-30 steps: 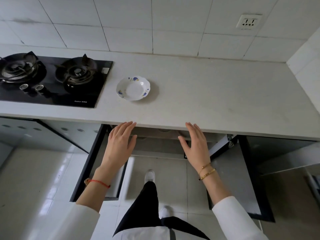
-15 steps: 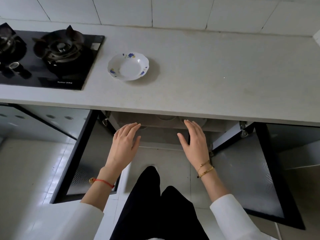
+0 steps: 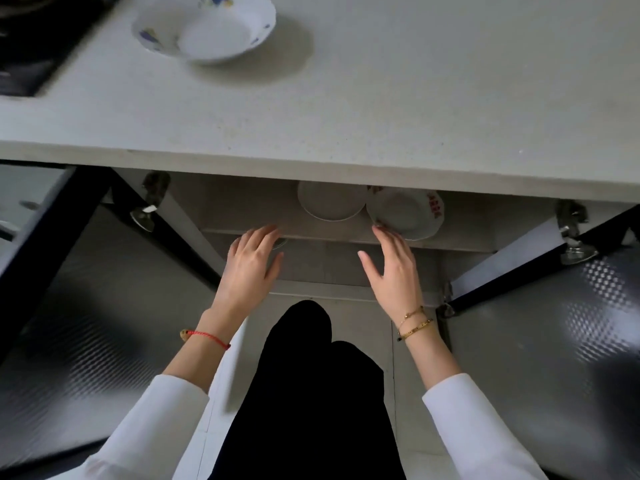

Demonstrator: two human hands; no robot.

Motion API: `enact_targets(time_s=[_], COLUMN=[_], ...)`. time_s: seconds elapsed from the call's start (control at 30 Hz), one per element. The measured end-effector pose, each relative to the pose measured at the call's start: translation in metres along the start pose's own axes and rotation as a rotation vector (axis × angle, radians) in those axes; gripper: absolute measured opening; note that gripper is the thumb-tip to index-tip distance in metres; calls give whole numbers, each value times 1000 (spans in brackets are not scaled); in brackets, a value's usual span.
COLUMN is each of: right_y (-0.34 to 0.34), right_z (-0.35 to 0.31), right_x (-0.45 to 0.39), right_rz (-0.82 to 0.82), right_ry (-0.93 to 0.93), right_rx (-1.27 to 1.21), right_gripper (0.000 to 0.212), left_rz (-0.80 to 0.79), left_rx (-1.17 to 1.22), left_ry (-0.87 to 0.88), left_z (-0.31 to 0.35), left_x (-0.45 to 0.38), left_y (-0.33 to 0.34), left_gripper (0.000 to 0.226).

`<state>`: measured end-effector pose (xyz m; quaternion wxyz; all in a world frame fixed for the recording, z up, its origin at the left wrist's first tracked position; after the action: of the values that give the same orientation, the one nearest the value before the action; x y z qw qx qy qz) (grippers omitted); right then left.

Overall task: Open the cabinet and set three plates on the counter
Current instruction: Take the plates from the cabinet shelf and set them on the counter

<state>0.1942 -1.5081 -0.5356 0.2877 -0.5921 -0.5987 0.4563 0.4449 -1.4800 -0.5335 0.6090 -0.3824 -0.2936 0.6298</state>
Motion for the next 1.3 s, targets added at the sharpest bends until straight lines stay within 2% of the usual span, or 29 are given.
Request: enact_targets(time_s=[0.33, 0.67, 0.83, 0.97, 1.3], right_y=[117, 140, 139, 145, 161], right_z=[66, 70, 61, 55, 59], right_x=[-27, -49, -76, -99, -132], right_rz=[103, 165, 157, 89, 10], right_ry=[-18, -2, 53, 137, 294], right_rx=[29, -39, -8, 30, 109], right_gripper=[50, 49, 43, 37, 42], left_rz=[130, 177, 145, 141, 114], left_rx=[-31, -9, 45, 131, 219], left_ry=[141, 152, 96, 2, -140], left_z=[-74, -91, -88, -89, -103], left_x=[-41, -55, -87, -120, -177], left_y=[94, 116, 119, 124, 139], left_gripper=[42, 43, 45, 46, 49])
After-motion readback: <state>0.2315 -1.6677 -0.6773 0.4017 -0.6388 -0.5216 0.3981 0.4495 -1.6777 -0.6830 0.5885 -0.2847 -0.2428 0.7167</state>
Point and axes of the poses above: each hand's wrist, its own x-axis away from the middle knuckle, its own y-axis out of the palm, z = x × y, the point moved 2 cm from there along -x, towards the middle knuckle, and after that the axes turned 12 degrees about x, right-handed, at the moved point
